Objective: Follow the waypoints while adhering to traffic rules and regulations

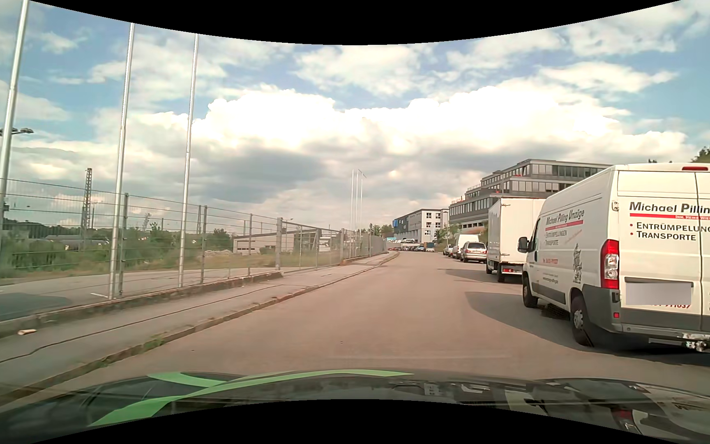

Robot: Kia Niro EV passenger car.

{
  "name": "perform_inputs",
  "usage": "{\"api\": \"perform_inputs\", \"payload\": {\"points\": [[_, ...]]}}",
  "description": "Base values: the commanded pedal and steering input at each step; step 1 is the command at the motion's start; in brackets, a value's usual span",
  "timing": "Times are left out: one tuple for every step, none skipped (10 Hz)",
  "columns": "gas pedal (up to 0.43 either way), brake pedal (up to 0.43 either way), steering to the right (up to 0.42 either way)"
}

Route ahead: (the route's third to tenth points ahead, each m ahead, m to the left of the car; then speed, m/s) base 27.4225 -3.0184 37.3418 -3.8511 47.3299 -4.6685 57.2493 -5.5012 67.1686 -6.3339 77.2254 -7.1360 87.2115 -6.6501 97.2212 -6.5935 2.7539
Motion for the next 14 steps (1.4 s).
{"api": "perform_inputs", "payload": {"points": [[0.15, 0.0, 0.283], [0.15, 0.0, 0.232], [0.138, 0.0, 0.193], [0.13, 0.0, 0.144], [0.13, 0.0, 0.094], [0.13, 0.0, 0.06], [0.13, 0.0, 0.038], [0.13, 0.0, 0.029], [0.13, 0.0, 0.03], [0.13, 0.0, 0.033], [0.13, 0.0, 0.034], [0.13, 0.0, 0.031], [0.13, 0.0, 0.023], [0.13, 0.0, 0.019]]}}
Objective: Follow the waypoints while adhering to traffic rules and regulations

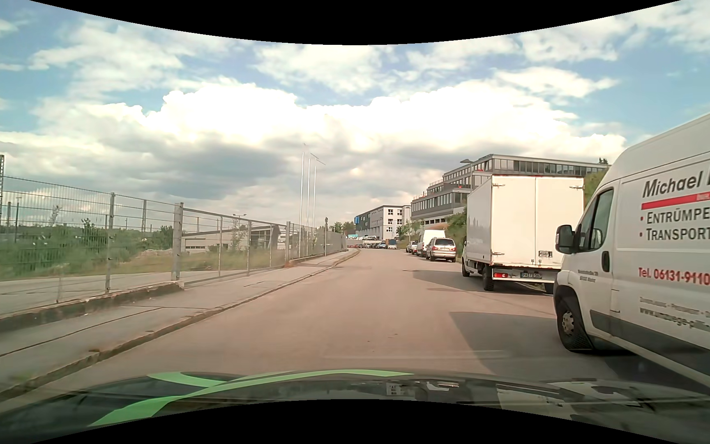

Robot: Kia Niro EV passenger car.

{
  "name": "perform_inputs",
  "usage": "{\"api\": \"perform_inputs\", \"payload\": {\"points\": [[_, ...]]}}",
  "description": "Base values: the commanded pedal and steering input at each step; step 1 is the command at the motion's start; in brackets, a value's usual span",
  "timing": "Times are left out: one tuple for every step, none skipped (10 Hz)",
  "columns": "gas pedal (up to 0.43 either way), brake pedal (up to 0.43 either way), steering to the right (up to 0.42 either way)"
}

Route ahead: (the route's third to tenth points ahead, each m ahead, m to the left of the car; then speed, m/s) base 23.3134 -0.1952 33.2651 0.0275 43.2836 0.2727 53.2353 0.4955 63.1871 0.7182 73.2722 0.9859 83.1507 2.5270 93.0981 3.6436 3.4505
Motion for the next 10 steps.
{"api": "perform_inputs", "payload": {"points": [[0.13, 0.0, 0.019], [0.13, 0.0, 0.019], [0.13, 0.0, 0.019], [0.13, 0.0, 0.02], [0.13, 0.0, 0.021], [0.13, 0.0, 0.023], [0.13, 0.0, 0.026], [0.13, 0.0, 0.032], [0.13, 0.0, 0.036], [0.13, 0.0, 0.041]]}}
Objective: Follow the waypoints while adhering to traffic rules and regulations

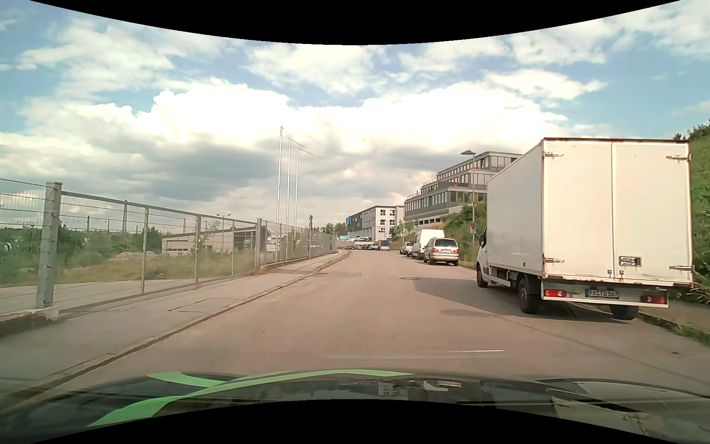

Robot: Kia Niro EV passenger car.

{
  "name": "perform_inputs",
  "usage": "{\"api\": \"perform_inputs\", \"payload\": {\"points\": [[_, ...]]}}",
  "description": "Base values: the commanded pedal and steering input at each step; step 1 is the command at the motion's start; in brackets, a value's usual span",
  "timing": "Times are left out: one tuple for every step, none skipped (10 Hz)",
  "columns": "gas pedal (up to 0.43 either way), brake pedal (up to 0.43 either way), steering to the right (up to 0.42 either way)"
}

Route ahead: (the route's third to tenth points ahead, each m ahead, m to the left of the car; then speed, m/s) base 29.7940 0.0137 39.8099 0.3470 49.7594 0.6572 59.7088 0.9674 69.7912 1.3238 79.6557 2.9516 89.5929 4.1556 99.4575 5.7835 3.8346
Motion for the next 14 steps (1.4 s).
{"api": "perform_inputs", "payload": {"points": [[0.13, 0.0, 0.041], [0.13, 0.0, 0.042], [0.13, 0.0, 0.041], [0.13, 0.0, 0.04], [0.13, 0.0, 0.04], [0.13, 0.0, 0.04], [0.13, 0.0, 0.04], [0.13, 0.0, 0.039], [0.13, 0.0, 0.037], [0.13, 0.0, 0.033], [0.13, 0.0, 0.03], [0.13, 0.0, 0.026], [0.13, 0.0, 0.023], [0.13, 0.0, 0.021]]}}
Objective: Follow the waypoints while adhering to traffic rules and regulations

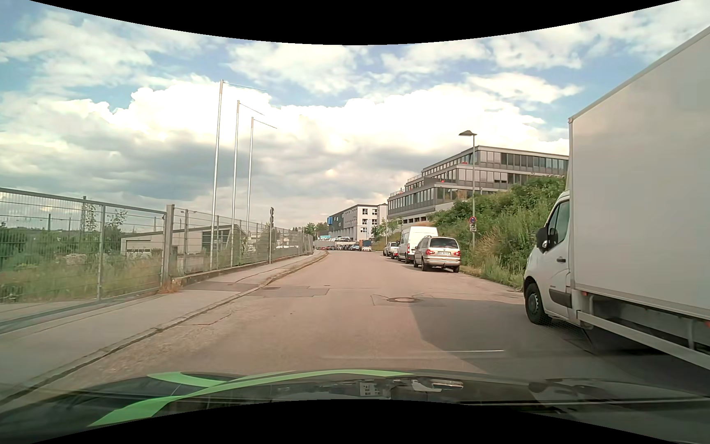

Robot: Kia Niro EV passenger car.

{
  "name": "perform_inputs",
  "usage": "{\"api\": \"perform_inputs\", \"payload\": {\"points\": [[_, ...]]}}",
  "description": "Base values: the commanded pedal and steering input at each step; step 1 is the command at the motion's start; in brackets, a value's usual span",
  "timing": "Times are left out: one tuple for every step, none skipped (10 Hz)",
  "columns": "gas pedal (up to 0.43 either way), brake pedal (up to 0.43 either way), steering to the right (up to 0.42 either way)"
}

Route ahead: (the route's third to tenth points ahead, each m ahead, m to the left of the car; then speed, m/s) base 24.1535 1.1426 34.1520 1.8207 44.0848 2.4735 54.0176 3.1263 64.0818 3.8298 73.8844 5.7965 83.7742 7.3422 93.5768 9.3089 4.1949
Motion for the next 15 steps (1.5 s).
{"api": "perform_inputs", "payload": {"points": [[0.13, 0.0, 0.02], [0.13, 0.0, 0.015], [0.13, 0.0, 0.008], [0.13, 0.0, 0.003], [0.13, 0.0, 0.002], [0.13, 0.0, 0.002], [0.13, 0.0, 0.001], [0.13, 0.0, 0.001], [0.13, 0.0, 0.0], [0.13, 0.0, -0.001], [0.13, 0.0, -0.001], [0.13, 0.0, -0.003], [0.13, 0.0, -0.004], [0.13, 0.0, -0.004], [0.13, 0.0, -0.004]]}}
